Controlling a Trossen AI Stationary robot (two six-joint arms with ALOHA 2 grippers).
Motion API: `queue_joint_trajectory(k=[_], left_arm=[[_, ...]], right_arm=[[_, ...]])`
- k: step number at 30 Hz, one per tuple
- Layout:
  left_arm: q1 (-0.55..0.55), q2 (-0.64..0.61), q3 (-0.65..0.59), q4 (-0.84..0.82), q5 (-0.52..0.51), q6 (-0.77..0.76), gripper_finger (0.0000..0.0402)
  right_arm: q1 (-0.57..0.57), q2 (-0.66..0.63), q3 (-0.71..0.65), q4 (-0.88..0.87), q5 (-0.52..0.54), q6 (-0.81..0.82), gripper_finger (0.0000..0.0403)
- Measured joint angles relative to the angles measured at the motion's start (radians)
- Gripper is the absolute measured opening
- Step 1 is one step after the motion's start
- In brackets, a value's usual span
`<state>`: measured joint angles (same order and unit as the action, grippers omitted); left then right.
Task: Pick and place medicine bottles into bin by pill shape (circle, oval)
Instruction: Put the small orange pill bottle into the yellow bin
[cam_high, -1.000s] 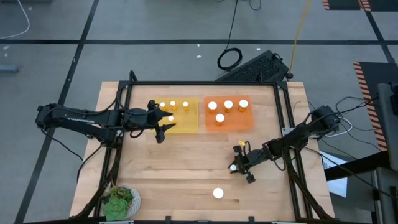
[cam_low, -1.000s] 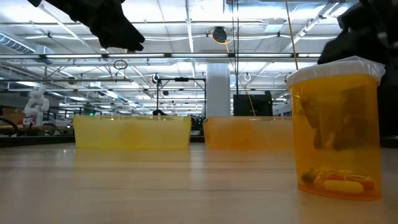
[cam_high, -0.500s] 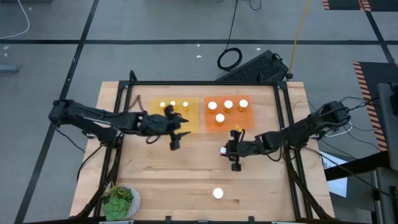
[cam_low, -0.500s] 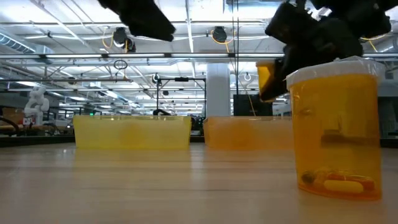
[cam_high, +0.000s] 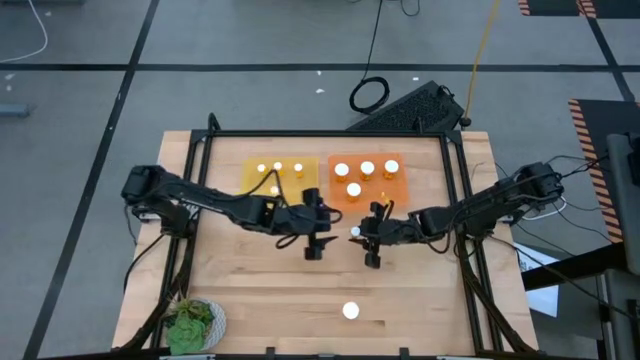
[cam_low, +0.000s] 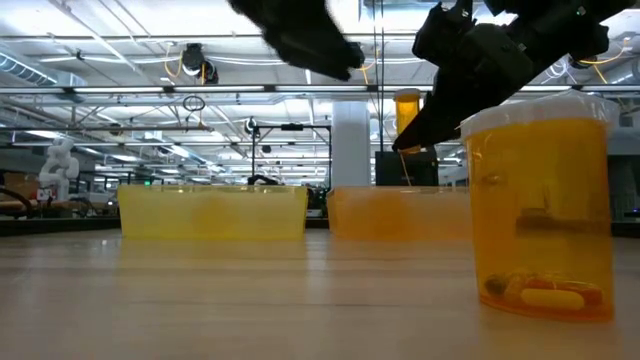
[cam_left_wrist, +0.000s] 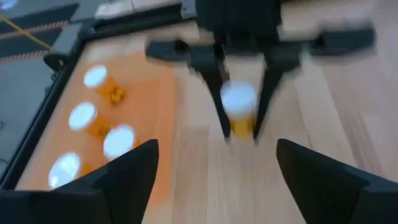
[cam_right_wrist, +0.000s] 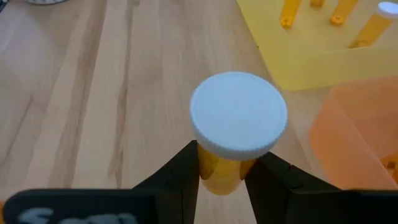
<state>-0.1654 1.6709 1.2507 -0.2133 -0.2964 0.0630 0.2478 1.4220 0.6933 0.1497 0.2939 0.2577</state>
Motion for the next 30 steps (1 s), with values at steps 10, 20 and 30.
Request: queue_joint_trajectory(k=[10, 20, 30], left_arm=[[0.017, 0.137, 0.096, 0.008, 0.062, 0.018, 0.0342], [0.027, 0.186, 0.106, 0.097, 0.066, 0.033, 0.0341], [0.035, 0.194, 0.106, 0.140, 0.088, 0.008, 0.0266]], right_arm=[[0.000, 0.000, 0.000, 0.003, -0.002, 0.013, 0.0105], [0.000, 0.000, 0.000, 0.026, -0.002, -0.008, 0.0105], [0.000, 0.000, 0.000, 0.056, -0.002, -0.019, 0.0105]])
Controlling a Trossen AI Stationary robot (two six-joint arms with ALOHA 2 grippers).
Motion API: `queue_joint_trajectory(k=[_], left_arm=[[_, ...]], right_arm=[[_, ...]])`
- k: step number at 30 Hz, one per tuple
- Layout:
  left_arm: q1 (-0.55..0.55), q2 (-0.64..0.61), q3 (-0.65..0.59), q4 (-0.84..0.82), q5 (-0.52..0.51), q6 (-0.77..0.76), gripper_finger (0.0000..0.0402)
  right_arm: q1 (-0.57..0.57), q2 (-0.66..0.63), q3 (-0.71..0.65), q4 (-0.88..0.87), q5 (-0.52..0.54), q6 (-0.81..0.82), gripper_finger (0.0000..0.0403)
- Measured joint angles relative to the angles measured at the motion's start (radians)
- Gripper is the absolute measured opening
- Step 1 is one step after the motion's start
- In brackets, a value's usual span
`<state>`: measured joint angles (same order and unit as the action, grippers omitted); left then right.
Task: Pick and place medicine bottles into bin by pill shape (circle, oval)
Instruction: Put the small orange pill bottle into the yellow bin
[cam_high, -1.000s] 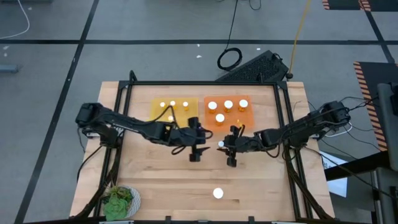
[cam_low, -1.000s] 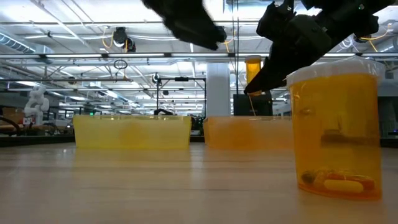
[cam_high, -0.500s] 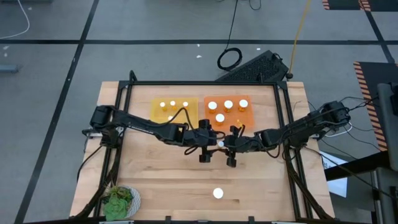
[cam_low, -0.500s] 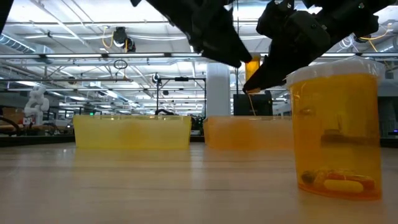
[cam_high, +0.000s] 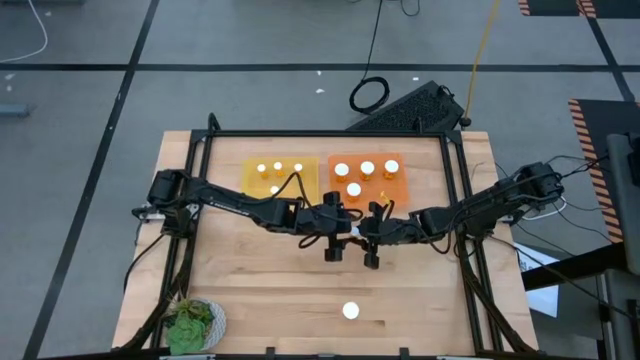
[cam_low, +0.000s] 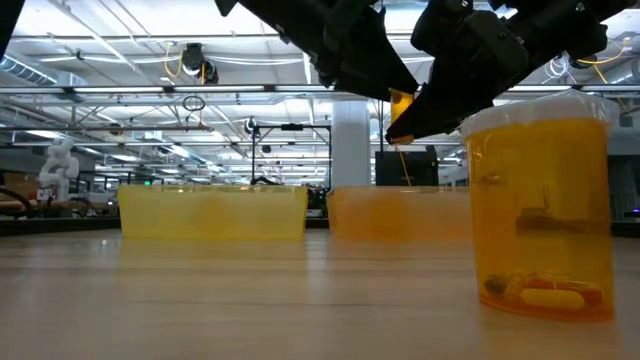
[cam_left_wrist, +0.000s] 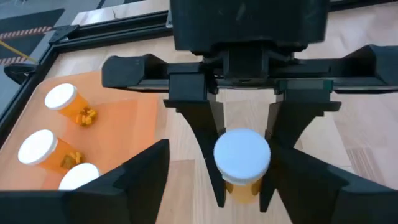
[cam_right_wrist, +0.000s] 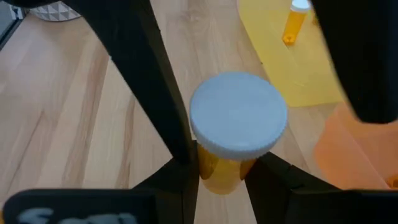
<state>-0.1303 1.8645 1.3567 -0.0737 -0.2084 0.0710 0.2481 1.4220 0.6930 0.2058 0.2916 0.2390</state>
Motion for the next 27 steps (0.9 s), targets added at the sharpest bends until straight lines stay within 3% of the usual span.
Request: queue_joint_trajectory(k=[16, 27], left_arm=[[0.010, 0.000, 0.000, 0.014, 0.082, -0.006, 0.0154], [0.010, 0.000, 0.000, 0.010, 0.117, -0.009, 0.0140]], right_arm=[[0.000, 0.000, 0.000, 0.000, 0.002, -0.001, 0.0105], [0.001, 0.000, 0.000, 0.000, 0.002, -0.008, 0.0105]])
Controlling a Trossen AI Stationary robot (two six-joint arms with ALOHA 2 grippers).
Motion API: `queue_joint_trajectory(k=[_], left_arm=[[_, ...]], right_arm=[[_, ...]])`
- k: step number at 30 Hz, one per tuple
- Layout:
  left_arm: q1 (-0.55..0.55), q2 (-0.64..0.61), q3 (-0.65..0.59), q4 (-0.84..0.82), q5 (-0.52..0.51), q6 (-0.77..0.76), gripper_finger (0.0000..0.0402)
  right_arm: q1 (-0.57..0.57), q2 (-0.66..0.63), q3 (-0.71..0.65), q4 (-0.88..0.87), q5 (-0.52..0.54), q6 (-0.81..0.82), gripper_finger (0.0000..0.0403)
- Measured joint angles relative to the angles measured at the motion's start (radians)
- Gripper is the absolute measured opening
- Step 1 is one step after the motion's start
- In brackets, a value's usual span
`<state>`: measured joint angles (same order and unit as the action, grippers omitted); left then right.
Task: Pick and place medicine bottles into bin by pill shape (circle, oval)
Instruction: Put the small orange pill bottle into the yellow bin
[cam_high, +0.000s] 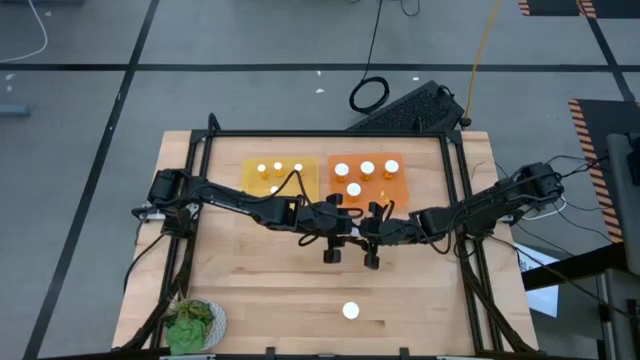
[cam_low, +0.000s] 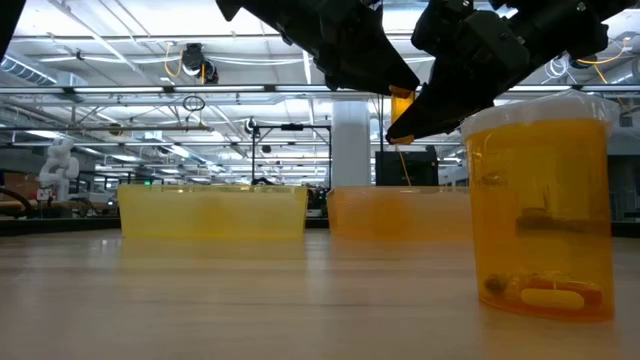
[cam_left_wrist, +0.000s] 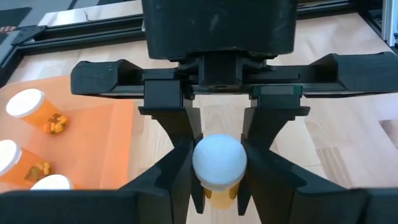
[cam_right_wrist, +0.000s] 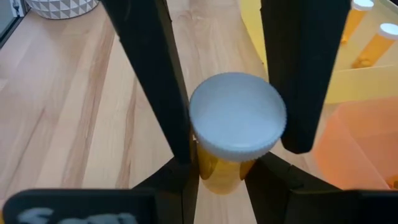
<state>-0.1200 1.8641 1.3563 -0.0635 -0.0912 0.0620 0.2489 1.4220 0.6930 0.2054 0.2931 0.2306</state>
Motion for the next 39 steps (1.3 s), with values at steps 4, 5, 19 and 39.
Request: queue_joint_trajectory(k=[4, 5, 19, 39], left_arm=[[0.000, 0.000, 0.000, 0.000, 0.001, 0.004, 0.0140], [0.000, 0.000, 0.000, 0.000, 0.001, 0.004, 0.0140], [-0.002, -0.001, 0.000, 0.006, -0.010, 0.008, 0.0140], [-0.001, -0.104, -0.004, -0.182, -0.118, -0.024, 0.0140]], right_arm=[[0.000, 0.000, 0.000, 0.000, 0.000, 0.000, 0.0105], [0.000, 0.000, 0.000, 0.000, 0.000, 0.000, 0.0105], [0.002, 0.000, 0.000, 0.003, 0.077, 0.006, 0.0171], [0.002, -0.001, 0.000, -0.064, 0.124, 0.031, 0.0306]])
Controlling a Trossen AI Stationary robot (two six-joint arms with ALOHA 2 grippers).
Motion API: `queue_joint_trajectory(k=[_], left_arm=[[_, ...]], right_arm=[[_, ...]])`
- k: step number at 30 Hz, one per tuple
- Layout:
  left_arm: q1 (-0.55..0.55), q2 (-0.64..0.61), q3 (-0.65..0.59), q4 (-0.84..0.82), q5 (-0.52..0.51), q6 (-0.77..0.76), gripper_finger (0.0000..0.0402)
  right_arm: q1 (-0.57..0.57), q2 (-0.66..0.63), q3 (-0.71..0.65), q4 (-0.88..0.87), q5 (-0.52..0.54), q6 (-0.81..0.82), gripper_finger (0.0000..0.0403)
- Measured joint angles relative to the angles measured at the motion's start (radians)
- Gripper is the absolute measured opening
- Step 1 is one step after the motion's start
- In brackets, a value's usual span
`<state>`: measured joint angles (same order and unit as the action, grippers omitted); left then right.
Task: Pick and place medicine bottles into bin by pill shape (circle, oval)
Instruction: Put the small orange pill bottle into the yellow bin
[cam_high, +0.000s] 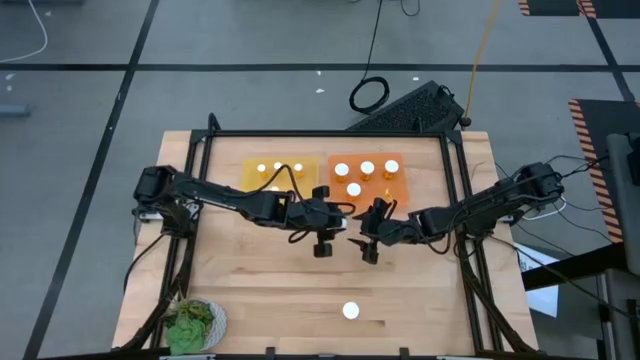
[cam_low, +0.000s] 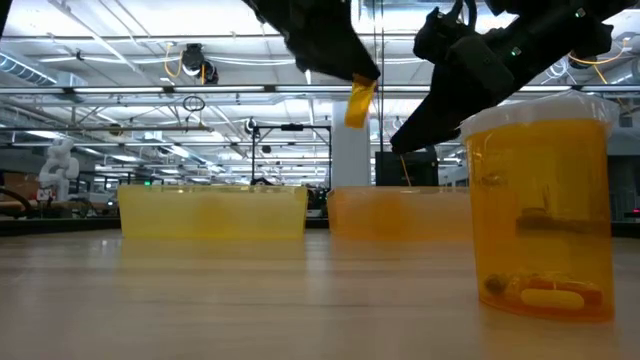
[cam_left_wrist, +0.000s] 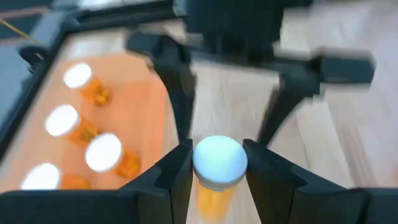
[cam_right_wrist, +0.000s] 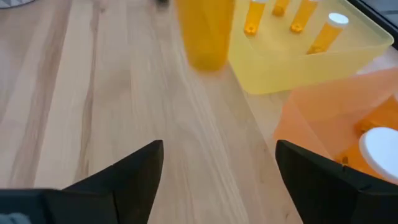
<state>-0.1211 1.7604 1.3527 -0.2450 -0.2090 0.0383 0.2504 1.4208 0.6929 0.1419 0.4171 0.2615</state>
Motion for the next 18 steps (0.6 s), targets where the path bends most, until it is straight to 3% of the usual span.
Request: queue_joint_trajectory(k=[12, 18], left_arm=[[0.021, -0.125, -0.078, -0.146, -0.108, -0.042, 0.0140], [0.078, -0.169, -0.167, -0.060, -0.119, -0.068, 0.0140]], right_arm=[[0.015, -0.017, -0.001, -0.041, -0.002, -0.002, 0.0306], [0.018, -0.039, -0.009, -0.046, -0.003, -0.010, 0.0306]])
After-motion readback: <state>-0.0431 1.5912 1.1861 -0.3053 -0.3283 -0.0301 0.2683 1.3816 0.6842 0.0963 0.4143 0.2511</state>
